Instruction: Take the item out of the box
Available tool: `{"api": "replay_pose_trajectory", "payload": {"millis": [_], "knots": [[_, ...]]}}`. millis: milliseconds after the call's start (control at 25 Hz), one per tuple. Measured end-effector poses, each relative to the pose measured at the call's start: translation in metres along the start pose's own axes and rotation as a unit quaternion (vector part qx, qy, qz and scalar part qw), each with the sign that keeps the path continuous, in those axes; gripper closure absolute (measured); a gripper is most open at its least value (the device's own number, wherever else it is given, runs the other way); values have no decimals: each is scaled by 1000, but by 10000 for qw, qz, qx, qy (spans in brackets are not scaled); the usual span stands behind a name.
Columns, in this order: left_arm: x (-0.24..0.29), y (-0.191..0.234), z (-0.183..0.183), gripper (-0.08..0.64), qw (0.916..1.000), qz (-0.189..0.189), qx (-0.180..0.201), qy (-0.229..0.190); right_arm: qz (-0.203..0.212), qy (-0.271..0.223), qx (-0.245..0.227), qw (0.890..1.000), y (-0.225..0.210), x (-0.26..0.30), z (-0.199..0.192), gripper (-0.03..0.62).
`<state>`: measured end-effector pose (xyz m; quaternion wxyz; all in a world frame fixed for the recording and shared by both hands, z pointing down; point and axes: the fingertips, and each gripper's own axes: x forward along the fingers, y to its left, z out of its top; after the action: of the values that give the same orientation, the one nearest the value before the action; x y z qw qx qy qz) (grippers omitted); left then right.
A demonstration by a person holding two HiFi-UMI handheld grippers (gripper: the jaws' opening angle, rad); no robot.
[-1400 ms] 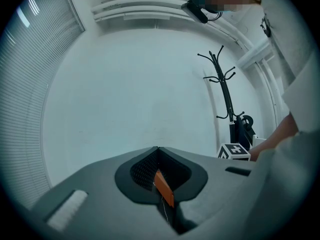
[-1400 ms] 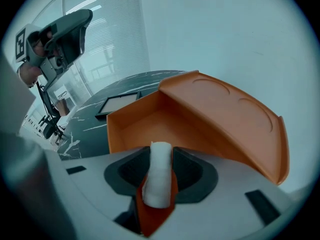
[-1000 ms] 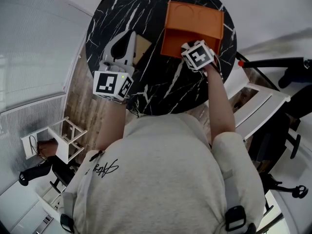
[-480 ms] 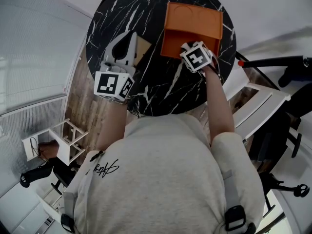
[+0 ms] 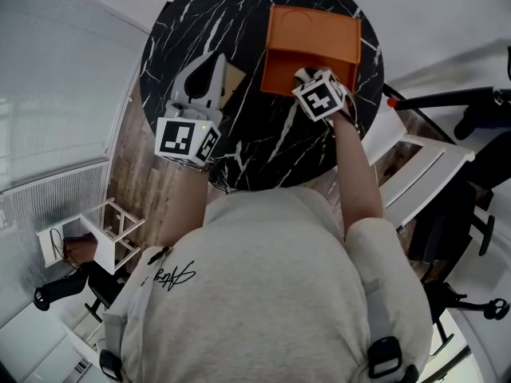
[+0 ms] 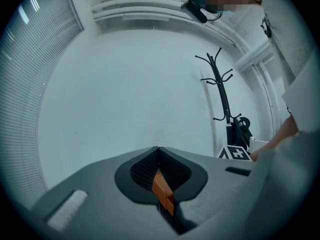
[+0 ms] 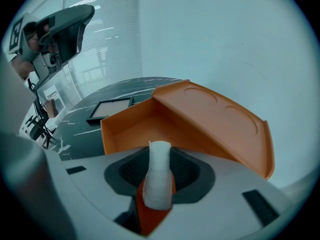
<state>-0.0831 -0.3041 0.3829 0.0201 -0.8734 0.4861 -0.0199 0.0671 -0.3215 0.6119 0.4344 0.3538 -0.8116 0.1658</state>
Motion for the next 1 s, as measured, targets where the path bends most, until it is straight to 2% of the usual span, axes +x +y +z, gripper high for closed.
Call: {"api": "replay_pose_trajectory", "payload": {"millis": [1000], "knots": [[0, -25, 14, 557, 9998, -65, 47, -154, -405, -1150, 383, 9918, -2, -59, 36, 471]]}}
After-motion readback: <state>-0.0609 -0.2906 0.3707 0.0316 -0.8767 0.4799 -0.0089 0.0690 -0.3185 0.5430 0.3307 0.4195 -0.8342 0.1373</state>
